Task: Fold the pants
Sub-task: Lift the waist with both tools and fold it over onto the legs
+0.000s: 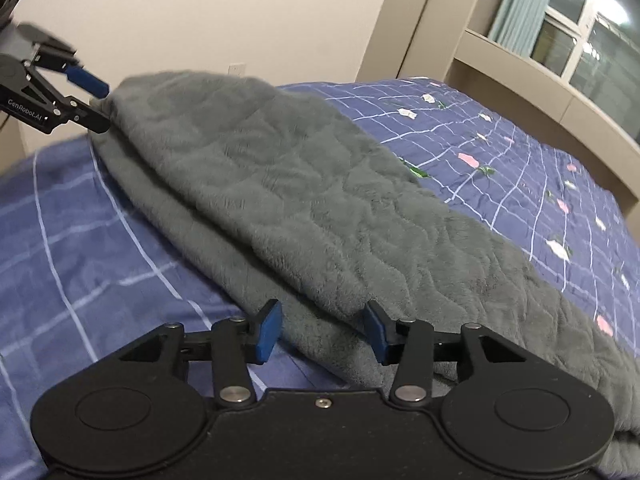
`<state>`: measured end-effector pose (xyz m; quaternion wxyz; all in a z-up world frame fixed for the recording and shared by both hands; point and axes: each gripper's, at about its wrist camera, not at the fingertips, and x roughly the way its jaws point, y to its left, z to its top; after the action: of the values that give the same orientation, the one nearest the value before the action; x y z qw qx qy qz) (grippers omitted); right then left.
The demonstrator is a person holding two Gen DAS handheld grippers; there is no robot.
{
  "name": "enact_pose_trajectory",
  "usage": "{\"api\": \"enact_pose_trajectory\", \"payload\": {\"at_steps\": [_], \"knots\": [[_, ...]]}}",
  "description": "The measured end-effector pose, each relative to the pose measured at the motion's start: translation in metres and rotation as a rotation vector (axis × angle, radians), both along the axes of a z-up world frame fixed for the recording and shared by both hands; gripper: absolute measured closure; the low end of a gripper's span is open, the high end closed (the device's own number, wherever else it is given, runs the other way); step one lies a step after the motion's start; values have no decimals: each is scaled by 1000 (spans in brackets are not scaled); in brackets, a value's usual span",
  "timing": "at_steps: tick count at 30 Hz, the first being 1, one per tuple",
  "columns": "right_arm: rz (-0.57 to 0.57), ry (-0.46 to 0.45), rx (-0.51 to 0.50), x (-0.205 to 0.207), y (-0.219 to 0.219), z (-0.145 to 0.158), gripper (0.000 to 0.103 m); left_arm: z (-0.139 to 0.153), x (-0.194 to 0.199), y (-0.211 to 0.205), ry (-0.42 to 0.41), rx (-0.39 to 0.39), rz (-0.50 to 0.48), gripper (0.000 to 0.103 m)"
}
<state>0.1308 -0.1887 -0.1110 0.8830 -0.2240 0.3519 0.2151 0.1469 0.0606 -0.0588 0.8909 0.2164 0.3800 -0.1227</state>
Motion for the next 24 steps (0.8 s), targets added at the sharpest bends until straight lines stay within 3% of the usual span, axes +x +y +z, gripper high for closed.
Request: {"api": "enact_pose_trajectory", "payload": {"at_steps": [3,5,6,7,8,9,13,18,24], "knots": [[31,-65,-79,-1,8,-9,53,-9,7,-12,-7,80,-3,52],[30,-96,-100,0,10,-10,55,-11,10,-16,3,91,-10,69],[22,-113,-108,2,11,-10,63,-11,12,-17,15,96,-19,86],[19,-116,-108,3,11,-10,74,-11,12,-18,20,100,-19,91],[20,-110,-96,5,10,-10,94,-10,12,-18,18,92,-10,93],[25,-110,-84,6,10,-8,96,-7,13,-16,21,70,4,94],[26,-133,-47,-3,6,6,98,9,4,-8,16,5,28,96],[34,-124,-25,-18,-4,20,98,4,-10,-11,32,47,-12,96],[25,-55,-31,-14,-1,-7,98,-17,-2,-21,74,81,16,96]]}}
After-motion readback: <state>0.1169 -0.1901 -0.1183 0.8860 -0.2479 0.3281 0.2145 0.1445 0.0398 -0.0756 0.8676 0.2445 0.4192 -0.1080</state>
